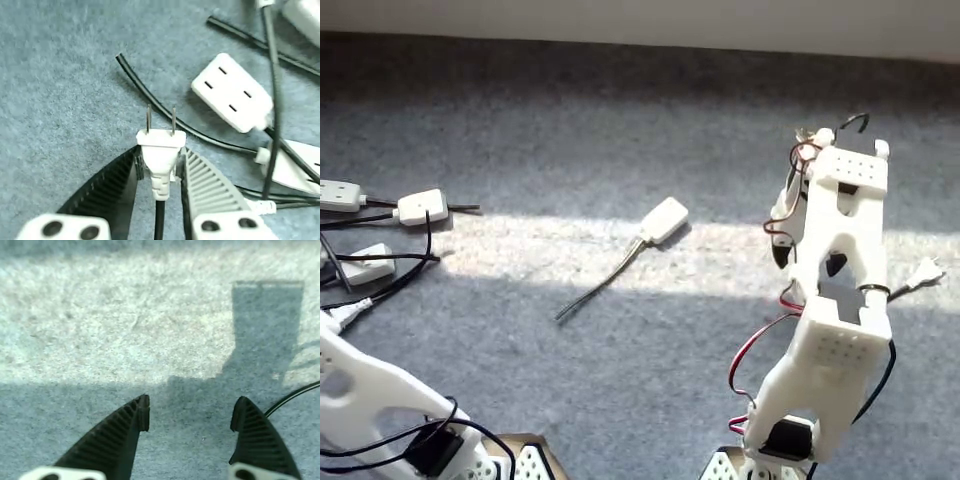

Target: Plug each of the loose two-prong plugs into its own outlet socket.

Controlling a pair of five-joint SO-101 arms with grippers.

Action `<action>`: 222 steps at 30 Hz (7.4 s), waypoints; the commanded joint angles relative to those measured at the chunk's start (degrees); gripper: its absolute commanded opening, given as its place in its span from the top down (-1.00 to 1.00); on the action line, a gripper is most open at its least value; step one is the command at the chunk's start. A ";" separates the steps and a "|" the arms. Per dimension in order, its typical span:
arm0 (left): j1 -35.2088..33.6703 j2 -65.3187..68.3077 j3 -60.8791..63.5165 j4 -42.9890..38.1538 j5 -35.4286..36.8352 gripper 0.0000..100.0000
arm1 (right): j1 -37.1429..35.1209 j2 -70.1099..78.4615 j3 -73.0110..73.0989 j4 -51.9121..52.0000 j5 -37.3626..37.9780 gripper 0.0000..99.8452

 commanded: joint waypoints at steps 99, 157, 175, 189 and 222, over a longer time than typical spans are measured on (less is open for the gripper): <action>82.33 -77.67 116.79 -31.38 10.02 0.70 | 13.49 -3.74 -9.98 2.15 10.81 0.47; 87.08 -49.27 100.62 -30.24 10.64 0.81 | 14.99 -3.74 -9.89 2.24 10.99 0.47; 86.64 -75.03 96.66 -21.10 4.57 0.99 | 10.77 -3.65 -9.89 2.24 10.73 0.47; 90.95 -118.29 129.19 -45.45 12.92 0.99 | -1.45 -3.82 -4.18 2.24 5.63 0.47; 91.82 -137.27 158.37 -78.59 23.91 0.99 | -28.97 -45.14 7.43 2.07 -4.04 0.99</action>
